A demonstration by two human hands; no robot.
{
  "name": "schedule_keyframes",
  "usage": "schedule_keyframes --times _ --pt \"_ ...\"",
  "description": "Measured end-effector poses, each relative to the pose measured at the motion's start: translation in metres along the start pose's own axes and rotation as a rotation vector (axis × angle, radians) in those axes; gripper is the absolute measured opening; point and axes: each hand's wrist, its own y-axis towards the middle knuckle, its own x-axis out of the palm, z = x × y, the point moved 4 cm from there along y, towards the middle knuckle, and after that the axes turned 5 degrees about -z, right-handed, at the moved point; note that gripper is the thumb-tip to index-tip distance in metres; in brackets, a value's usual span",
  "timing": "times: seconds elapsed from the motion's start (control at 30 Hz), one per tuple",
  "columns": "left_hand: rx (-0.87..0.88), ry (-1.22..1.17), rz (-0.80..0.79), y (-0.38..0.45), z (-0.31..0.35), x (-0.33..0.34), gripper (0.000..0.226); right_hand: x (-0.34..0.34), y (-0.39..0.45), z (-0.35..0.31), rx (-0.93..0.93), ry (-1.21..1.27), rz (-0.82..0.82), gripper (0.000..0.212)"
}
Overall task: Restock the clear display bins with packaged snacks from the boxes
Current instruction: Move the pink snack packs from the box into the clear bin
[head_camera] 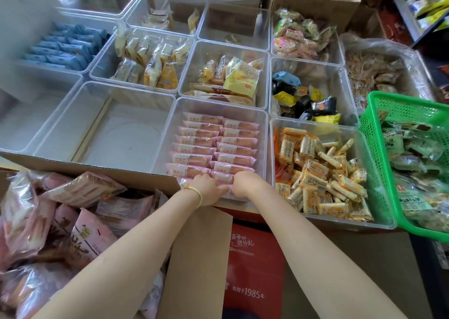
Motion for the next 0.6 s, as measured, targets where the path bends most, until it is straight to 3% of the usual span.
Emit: schedule_keyframes --times 0.07,0.13,0.23,0.3,0.47,0.6 --pt "-0.03 -0.066 0.072 0.002 -0.004 -0.004 0.029 -0.007 -0.002 -0.003 0.003 0.017 0.118 0.014" --pt "-0.07 -0.095 0.111 0.002 -0.006 -0.004 0.036 -0.008 -0.003 -0.001 -0.017 0.031 0.179 0.017" --pt "-0.122 -0.146 0.113 0.001 0.0 -0.002 0.041 0.003 -0.001 0.006 0.03 -0.025 0.031 0.018" --pt "-0.129 -0.132 0.157 0.003 0.001 -0.005 0.039 0.006 -0.002 0.006 0.074 -0.01 0.022 0.016" --pt "-0.046 -0.043 0.31 0.004 -0.004 0.001 0.038 -0.009 -0.001 0.003 -0.068 0.007 0.414 0.029" --pt "-0.034 0.013 0.287 0.007 -0.002 0.012 0.043 0.001 0.014 0.005 -0.092 -0.04 0.298 0.025"
